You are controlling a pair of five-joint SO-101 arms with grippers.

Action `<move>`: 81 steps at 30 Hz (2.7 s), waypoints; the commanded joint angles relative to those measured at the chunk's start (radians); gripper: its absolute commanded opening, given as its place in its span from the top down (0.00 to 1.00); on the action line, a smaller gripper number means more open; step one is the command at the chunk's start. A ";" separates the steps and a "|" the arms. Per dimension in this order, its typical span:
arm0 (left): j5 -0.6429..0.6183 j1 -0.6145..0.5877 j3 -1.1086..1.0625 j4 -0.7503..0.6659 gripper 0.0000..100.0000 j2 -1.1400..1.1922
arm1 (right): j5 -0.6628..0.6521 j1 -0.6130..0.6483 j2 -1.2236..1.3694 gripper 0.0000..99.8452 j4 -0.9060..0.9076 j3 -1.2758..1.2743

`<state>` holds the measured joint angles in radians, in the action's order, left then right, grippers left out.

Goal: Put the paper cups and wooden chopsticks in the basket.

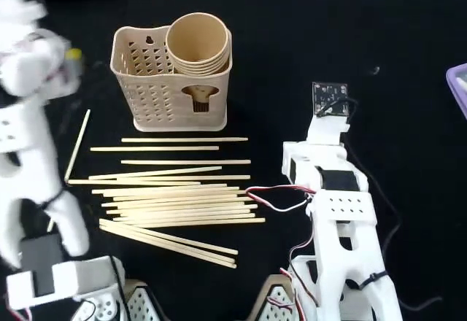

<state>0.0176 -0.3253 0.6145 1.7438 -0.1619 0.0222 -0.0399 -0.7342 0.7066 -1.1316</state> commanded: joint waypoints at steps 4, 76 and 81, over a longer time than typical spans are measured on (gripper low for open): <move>0.336 -0.240 -0.354 -0.006 0.83 0.084 | 0.009 -0.011 -0.031 0.80 -0.020 0.004; 0.724 -0.440 -0.518 -0.562 0.96 0.601 | 0.009 -0.014 -0.031 0.80 -0.020 -0.007; 0.852 -0.550 -0.400 -0.516 0.97 0.600 | 0.009 -0.011 -0.031 0.80 -0.020 -0.007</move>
<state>0.7511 -0.7626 0.0867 1.1945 0.4595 0.0222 -0.0399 -0.7342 0.7066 -1.1439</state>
